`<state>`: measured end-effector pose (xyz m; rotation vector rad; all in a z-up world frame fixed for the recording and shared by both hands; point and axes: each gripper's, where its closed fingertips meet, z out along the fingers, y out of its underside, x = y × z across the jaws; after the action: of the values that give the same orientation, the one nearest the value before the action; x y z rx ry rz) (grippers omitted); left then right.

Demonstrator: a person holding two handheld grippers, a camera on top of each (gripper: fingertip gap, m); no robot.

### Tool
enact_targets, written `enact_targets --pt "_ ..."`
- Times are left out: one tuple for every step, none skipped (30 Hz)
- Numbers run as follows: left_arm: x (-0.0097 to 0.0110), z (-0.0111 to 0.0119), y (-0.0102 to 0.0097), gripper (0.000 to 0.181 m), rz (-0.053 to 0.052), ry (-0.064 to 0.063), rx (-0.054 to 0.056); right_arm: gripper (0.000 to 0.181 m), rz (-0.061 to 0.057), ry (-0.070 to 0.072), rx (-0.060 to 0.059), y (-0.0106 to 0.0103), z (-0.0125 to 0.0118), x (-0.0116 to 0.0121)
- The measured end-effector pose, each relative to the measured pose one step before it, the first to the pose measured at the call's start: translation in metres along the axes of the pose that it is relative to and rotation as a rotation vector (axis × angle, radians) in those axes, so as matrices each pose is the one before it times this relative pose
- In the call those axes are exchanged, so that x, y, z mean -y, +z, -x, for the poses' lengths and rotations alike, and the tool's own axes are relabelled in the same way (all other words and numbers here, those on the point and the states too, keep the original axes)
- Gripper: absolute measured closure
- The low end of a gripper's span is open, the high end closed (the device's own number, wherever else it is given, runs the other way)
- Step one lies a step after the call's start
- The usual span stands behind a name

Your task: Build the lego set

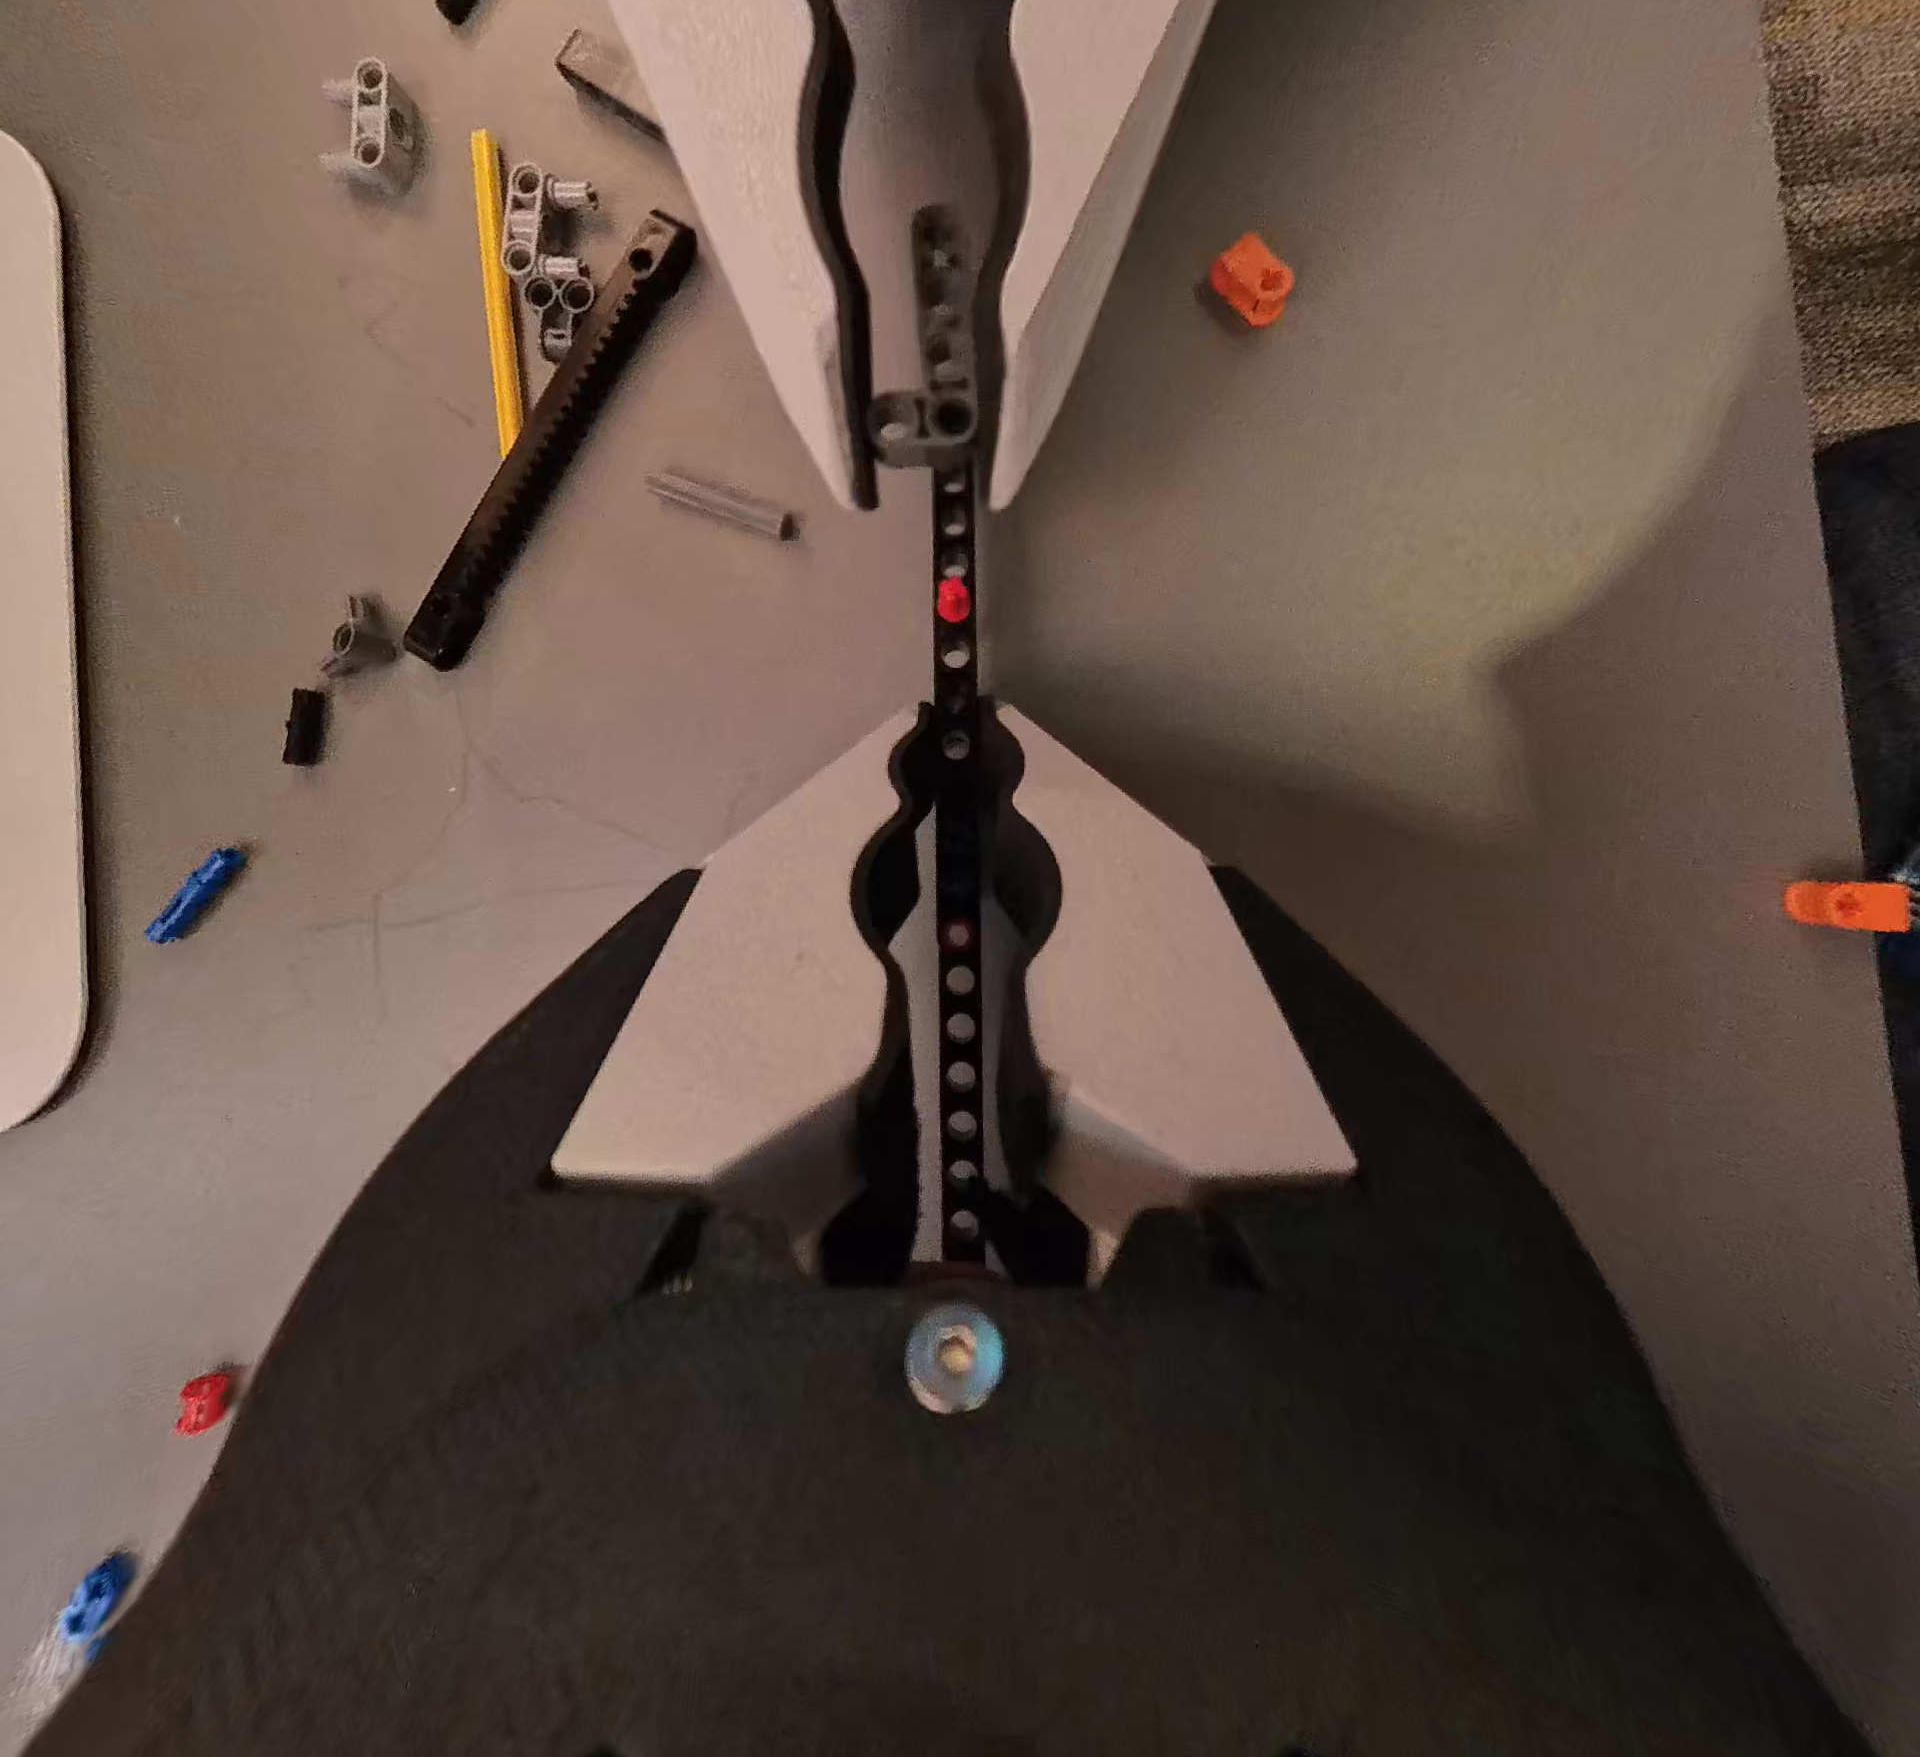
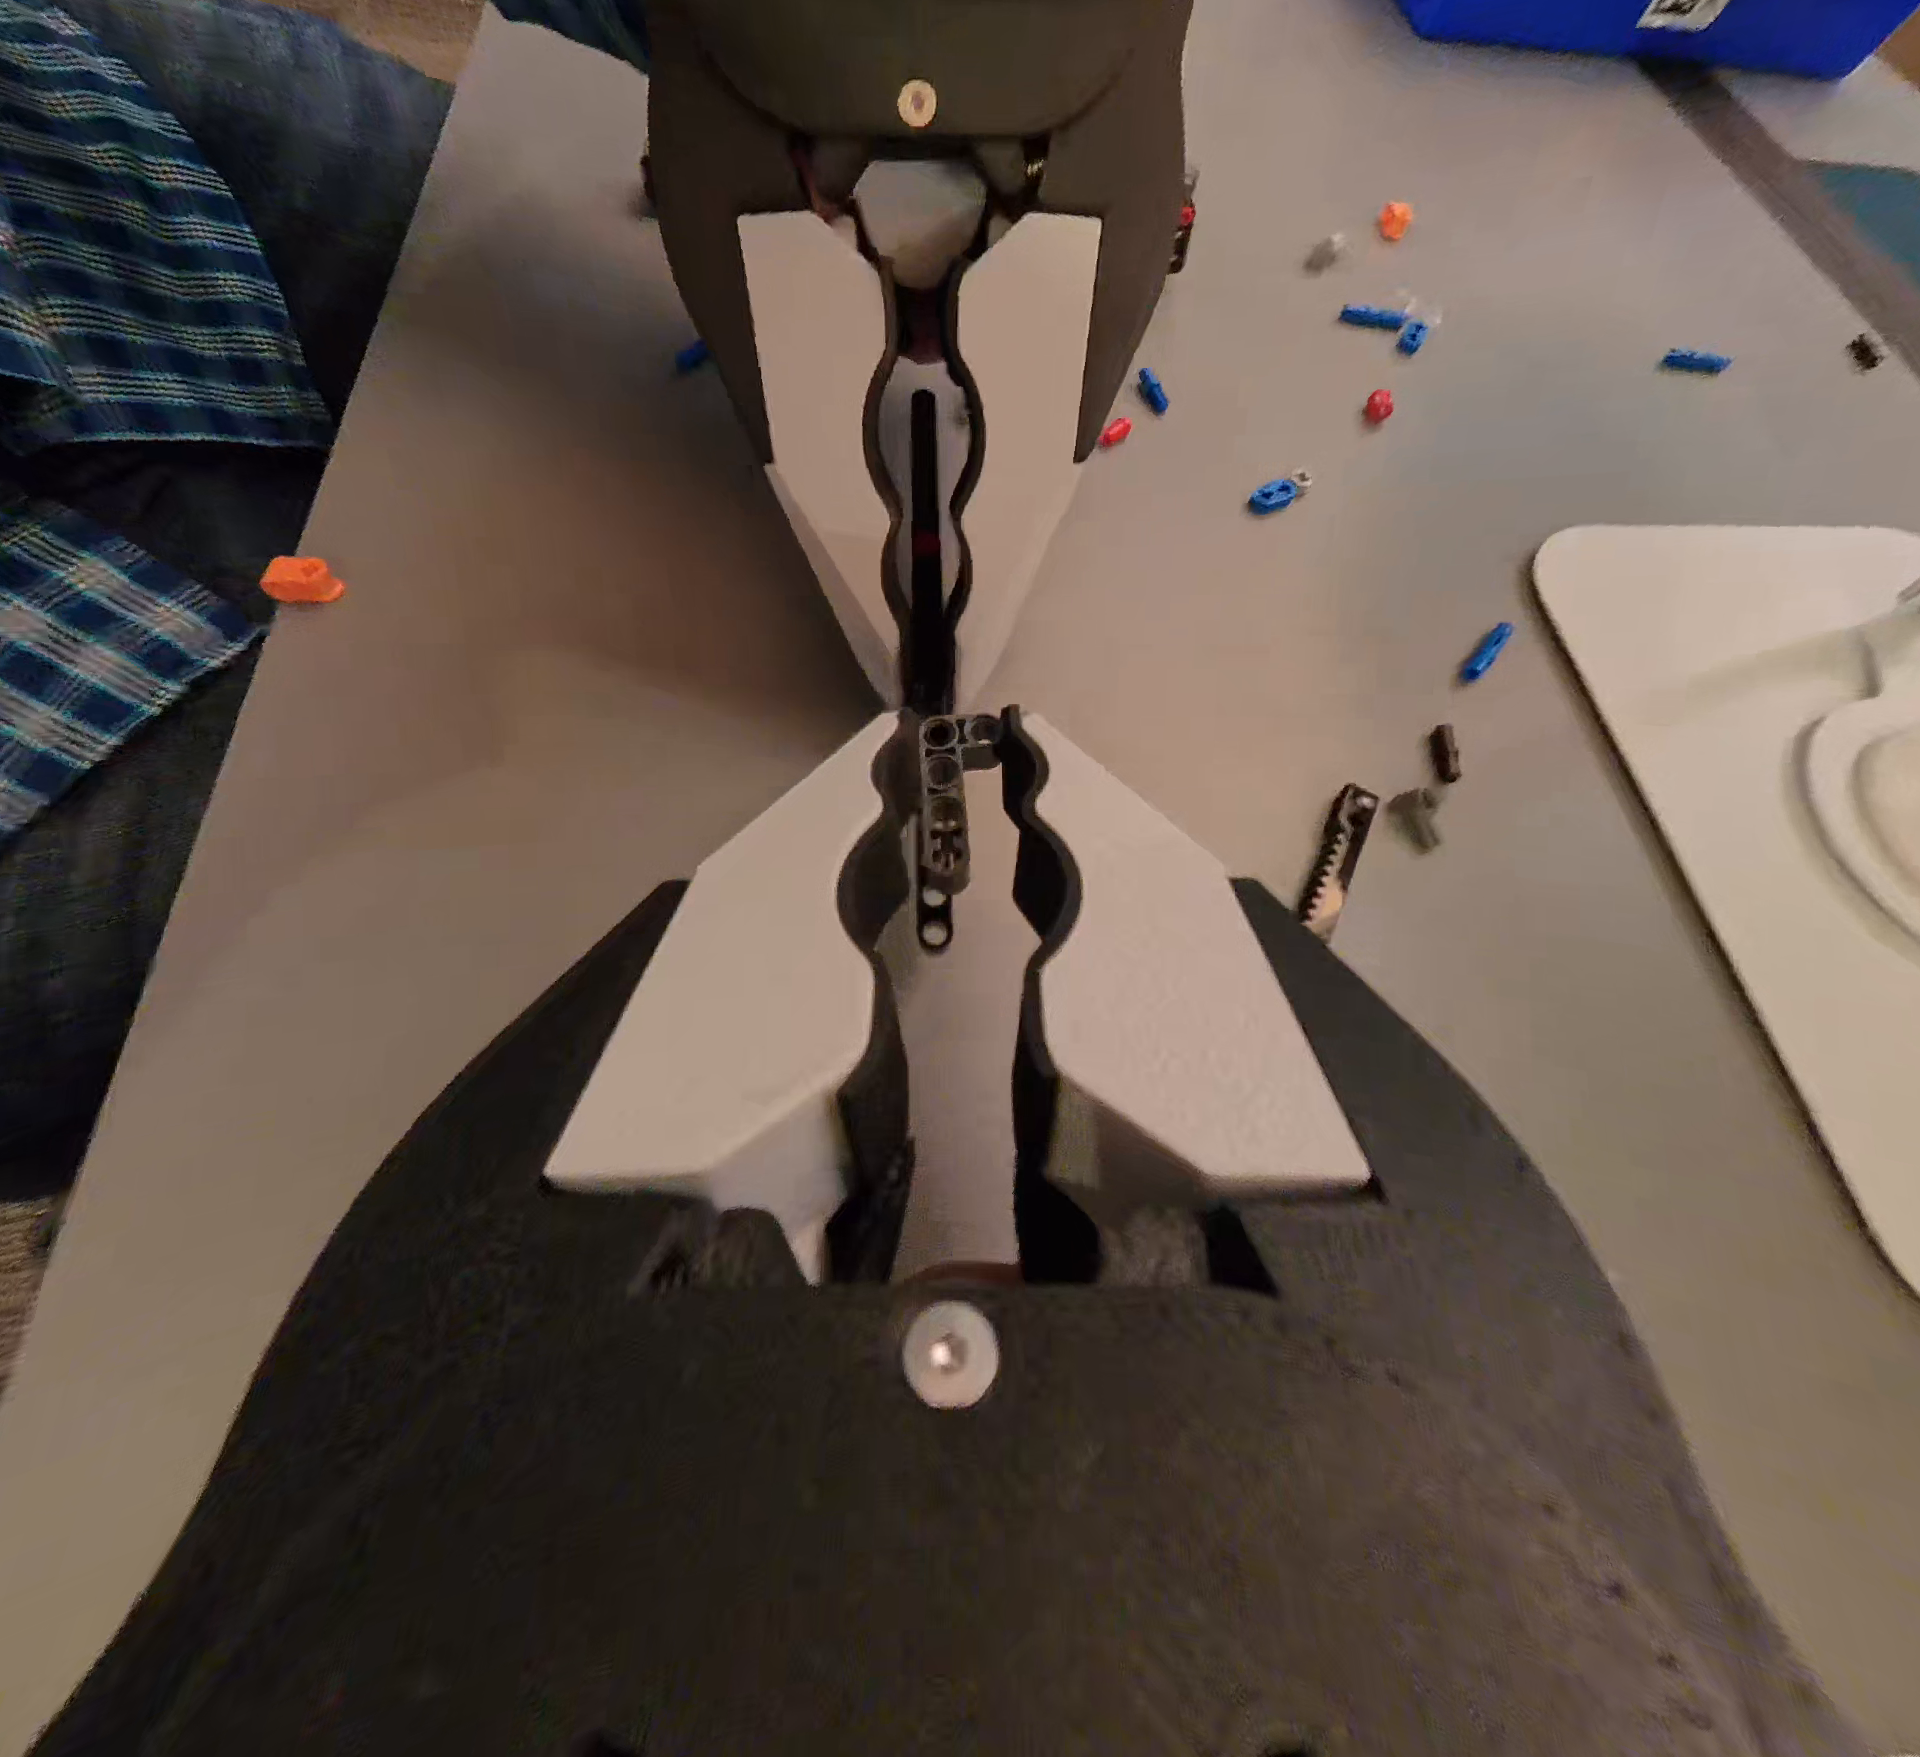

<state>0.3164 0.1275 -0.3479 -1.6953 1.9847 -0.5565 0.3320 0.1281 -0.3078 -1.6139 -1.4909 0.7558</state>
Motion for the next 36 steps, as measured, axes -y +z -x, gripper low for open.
enact_targets --pt "0.00004 -0.00038 0.00015 0.176 0.0019 0.0021 -0.0085 0.169 0.0072 0.0117 0.0126 -0.00061 0.00158 -0.00196" --pt "-0.00029 -0.00088 0.00001 0.177 0.0017 -0.0057 -0.0171 0.168 0.0069 0.0025 0.0035 -0.00058 0.00055 -0.00196" --pt "-0.00075 -0.00147 -0.00061 0.177 0.0017 -0.0057 -0.0222 0.168 0.0028 -0.0055 0.0136 -0.00014 0.00293 -0.00083" --pt "-0.00132 0.00062 -0.00086 0.176 0.0042 0.0008 -0.0058 0.168 0.0042 -0.0125 0.0228 0.00056 0.00514 -0.00032" --pt "-0.00204 0.00252 -0.00107 0.177 0.0084 0.0068 0.0107 0.169 0.0089 -0.0213 0.0177 0.00101 0.00534 -0.00060" --pt "-0.00212 0.00045 -0.00120 0.177 0.0093 0.0018 -0.0010 0.168 0.0149 -0.0244 0.0114 0.00084 0.00470 -0.00128" --pt "-0.00150 -0.00060 -0.00087 0.176 0.0057 0.0005 -0.0058 0.168 0.0208 -0.0202 0.0102 0.00093 0.00434 -0.00228" --pt "-0.00112 -0.00007 -0.00032 0.176 0.0025 0.0001 -0.0011 0.168 0.0195 -0.0184 0.0094 0.00166 0.00395 -0.00195" --pt "-0.00126 0.00000 0.00021 0.176 0.0039 -0.0008 -0.0004 0.168 0.0130 -0.0165 0.0183 0.00243 0.00522 -0.00098" --pt "0.00012 -0.00036 0.00013 0.176 -0.0031 -0.0005 -0.0026 0.168 0.0096 -0.0137 0.0248 0.00323 0.00588 -0.00045" --pt "0.00012 -0.00078 0.00005 0.176 -0.0004 0.0018 -0.0037 0.168 0.0188 -0.0125 0.0213 0.00390 0.00494 -0.00149" --pt "-0.00002 0.00009 0.00023 0.176 0.0021 0.0051 0.0034 0.167 0.0349 -0.0148 0.0198 0.00455 0.00447 -0.00393" --pt "-0.00036 0.00000 0.00041 0.176 0.0037 0.0026 0.0026 0.167 0.0437 -0.0153 0.0127 0.00474 0.00292 -0.00523" --pt "-0.00035 -0.00014 0.00063 0.176 0.0028 0.0018 0.0021 0.167 0.0310 -0.0141 0.0017 0.00320 0.00102 -0.00302" --pt "-0.00033 -0.00010 0.00037 0.176 0.0001 -0.0007 0.0014 0.167 0.0118 -0.0133 0.0063 0.00075 0.00171 0.00025" --pt "-0.00008 -0.00013 0.00017 0.176 -0.0009 -0.0027 -0.0001 0.167 0.0145 -0.0087 0.0015 -0.00046 0.00065 -0.00022" --pt "-0.00023 -0.00039 0.00018 0.176 -0.0003 -0.0004 -0.0001 0.166 0.0184 0.0000 -0.0147 -0.00071 -0.00202 -0.00175" --pt "-0.00051 -0.00040 0.00027 0.176 0.0016 0.0007 -0.0001 0.162 0.0094 0.0092 -0.0091 -0.00140 -0.00101 -0.00084" --pt "-0.00099 -0.00034 0.00061 0.176 0.0034 -0.0003 -0.0005 0.154 0.0035 0.0136 -0.0024 -0.00168 0.00034 -0.00017" --pt "-0.00002 -0.00032 0.00016 0.176 -0.0029 -0.0006 -0.0008 0.153 0.0080 0.0111 -0.0095 -0.00178 0.00013 -0.00099" --pt "0.00013 0.00008 0.00001 0.176 -0.0033 -0.0014 0.0017 0.151 0.0097 0.0104 -0.0189 -0.00250 -0.00042 -0.00129" --pt "-0.00005 -0.00001 0.00003 0.176 -0.0023 -0.0006 0.0014 0.149 0.0007 0.0215 -0.0234 -0.00386 -0.00091 -0.00017" --pt "0.00001 0.00007 -0.00003 0.176 -0.0019 -0.0023 0.0013 0.147 -0.0060 0.0392 -0.0262 -0.00444 -0.00175 0.00075" --pt "0.00005 0.00001 0.00009 0.176 -0.0015 0.0001 0.0031 0.147 -0.0045 0.0523 -0.0300 -0.00476 -0.00259 0.00027" --pt "0.00001 0.00003 -0.00004 0.176 -0.0009 -0.0006 0.0028 0.151 -0.0051 0.0591 -0.0275 -0.00427 -0.00198 0.00032" --pt "-0.00003 -0.00001 -0.00001 0.176 0.0001 -0.0041 0.0013 0.152 -0.0065 0.0609 -0.0179 -0.00333 0.00027 0.00138" --pt "-0.00001 0.00004 0.00001 0.176 0.0007 -0.0023 0.0014 0.152 -0.0049 0.0636 -0.0264 -0.00251 -0.00027 0.00166" --pt "0.00015 -0.00019 0.00010 0.176 0.0003 -0.0013 0.0005 0.153 -0.0045 0.0634 -0.0289 -0.00187 -0.00096 0.00146" --pt "0.00027 -0.00016 0.00020 0.176 0.0003 -0.0042 -0.0002 0.154 -0.0064 0.0550 -0.0086 -0.00076 0.00198 0.00171" --pt "0.00036 -0.00017 0.00027 0.176 0.0008 -0.0046 -0.0002 0.154 -0.0063 0.0499 -0.0140 0.00026 0.00122 0.00201" --pt "0.00039 -0.00034 0.00025 0.176 0.0006 0.0000 0.0006 0.155 -0.0017 0.0434 -0.0281 0.00137 -0.00134 0.00150" --pt "0.00052 -0.00049 0.00032 0.176 0.0005 0.0008 0.0005 0.158 0.0099 0.0309 -0.0223 0.00224 -0.00101 -0.00042" --pt "0.00055 -0.00019 0.00036 0.176 0.0005 -0.0014 0.0008 0.157 0.0235 0.0206 -0.0279 0.00286 -0.00272 -0.00246" --pt "0.00034 -0.00023 0.00023 0.176 0.0008 -0.0016 0.0008 0.154 0.0242 0.0092 -0.0278 0.00273 -0.00297 -0.00252" --pt "0.00017 -0.00034 0.00000 0.176 0.0005 -0.0026 0.0001 0.155 0.0153 -0.0009 -0.0001 0.00298 0.00120 -0.00137" --pt "0.00007 -0.00055 0.00003 0.175 -0.0005 -0.0037 -0.0021 0.156 0.0153 -0.0017 0.0079 0.00346 0.00211 -0.00149"
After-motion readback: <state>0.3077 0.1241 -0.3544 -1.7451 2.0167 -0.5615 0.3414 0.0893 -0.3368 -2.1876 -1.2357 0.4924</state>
